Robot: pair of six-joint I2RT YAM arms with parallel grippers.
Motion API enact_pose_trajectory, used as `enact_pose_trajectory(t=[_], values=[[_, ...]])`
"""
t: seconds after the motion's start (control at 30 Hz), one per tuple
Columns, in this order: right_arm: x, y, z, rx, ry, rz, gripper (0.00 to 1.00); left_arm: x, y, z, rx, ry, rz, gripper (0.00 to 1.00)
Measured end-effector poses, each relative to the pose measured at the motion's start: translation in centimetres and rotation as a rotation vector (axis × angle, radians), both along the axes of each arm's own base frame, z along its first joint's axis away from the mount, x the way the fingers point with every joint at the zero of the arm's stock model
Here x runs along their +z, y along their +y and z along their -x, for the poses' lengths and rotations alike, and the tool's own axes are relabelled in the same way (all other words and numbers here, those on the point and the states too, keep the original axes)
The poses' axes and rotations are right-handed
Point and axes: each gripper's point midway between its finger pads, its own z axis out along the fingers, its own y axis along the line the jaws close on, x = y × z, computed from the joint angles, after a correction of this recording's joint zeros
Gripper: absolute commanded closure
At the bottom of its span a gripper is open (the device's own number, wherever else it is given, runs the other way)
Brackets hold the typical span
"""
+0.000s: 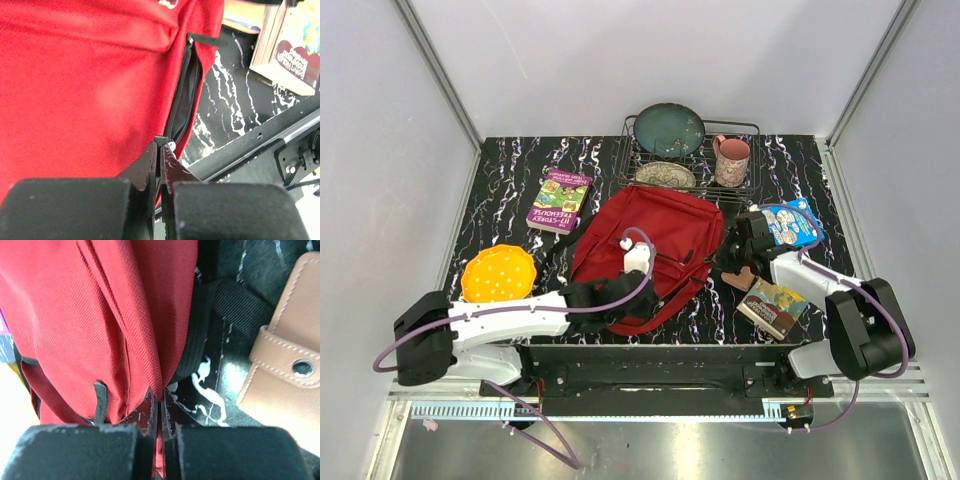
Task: Pack the student bag
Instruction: Unzip the student bag at the center of the board.
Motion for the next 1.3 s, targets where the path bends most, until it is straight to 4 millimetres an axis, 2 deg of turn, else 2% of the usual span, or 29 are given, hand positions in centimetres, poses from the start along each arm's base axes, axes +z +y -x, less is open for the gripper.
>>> enact_pose_trajectory(t=[0.13, 0.2, 0.23, 0.27, 0.33, 0.4, 0.43, 0.5, 0.63, 0.67, 0.73, 0.77, 0.83, 1.0, 1.13, 1.3], values=[[-0.5, -0.7, -0.8, -0.034, 0.016, -0.011, 1.00, -1.0, 1.7, 1.2, 0.008, 0.024, 0.008, 1.00], [-0.5, -0.9, -1.1, -0.037, 0.020, -0.025, 0.90, -1.4, 2.5, 1.7, 0.016, 0.037, 0.012, 1.00], [-0.4, -0.9, -1.1, -0.030, 0.021, -0.034, 0.82, -1.5, 2.8, 1.9, 0.019, 0.040, 0.016, 1.00], [-0.3, -0.8, -1.1, -0.022, 0.020, -0.040, 0.61, -1.4, 2.9, 1.9, 0.021, 0.041, 0.021, 1.00], [0.0, -0.7, -1.1, -0.007, 0.012, -0.048, 0.35, -1.2, 2.9, 1.9, 0.022, 0.040, 0.025, 1.00], [0.7, -1.0, -1.0, 0.006, -0.007, -0.039, 0.17, -1.3, 2.9, 2.0, 0.021, 0.042, 0.018, 1.00], [1.3, -1.3, -1.0, 0.013, -0.024, -0.031, 0.14, -1.4, 2.9, 2.0, 0.021, 0.044, 0.013, 1.00], [3.2, -1.7, -0.5, 0.022, -0.068, -0.018, 0.11, -1.4, 2.7, 2.0, 0.018, 0.046, 0.005, 1.00], [8.2, -2.6, 1.3, 0.024, -0.187, -0.020, 0.13, -1.3, 2.1, 1.9, 0.014, 0.046, 0.002, 1.00], [9.5, -2.5, 2.0, 0.032, -0.215, -0.040, 0.14, -1.3, 2.0, 1.8, 0.012, 0.045, -0.001, 1.00], [10.7, -1.9, 3.1, 0.053, -0.232, -0.094, 0.16, -1.4, 1.9, 1.8, 0.007, 0.042, -0.006, 1.00], [10.8, -1.4, 4.0, 0.067, -0.220, -0.133, 0.16, -1.4, 1.8, 1.8, 0.004, 0.041, -0.009, 1.00], [9.6, -0.3, 5.8, 0.090, -0.156, -0.184, 0.15, -1.3, 1.4, 1.7, -0.006, 0.035, -0.014, 1.00], [4.4, 2.3, 11.7, 0.156, 0.079, -0.243, 0.16, -0.8, 0.7, 1.7, -0.021, 0.022, -0.004, 1.00], [4.0, 3.4, 13.4, 0.178, 0.140, -0.255, 0.16, -0.6, 0.5, 1.9, -0.029, 0.018, 0.002, 1.00], [4.1, 5.4, 13.6, 0.191, 0.161, -0.296, 0.17, -0.5, 0.1, 2.4, -0.044, 0.014, 0.007, 1.00]])
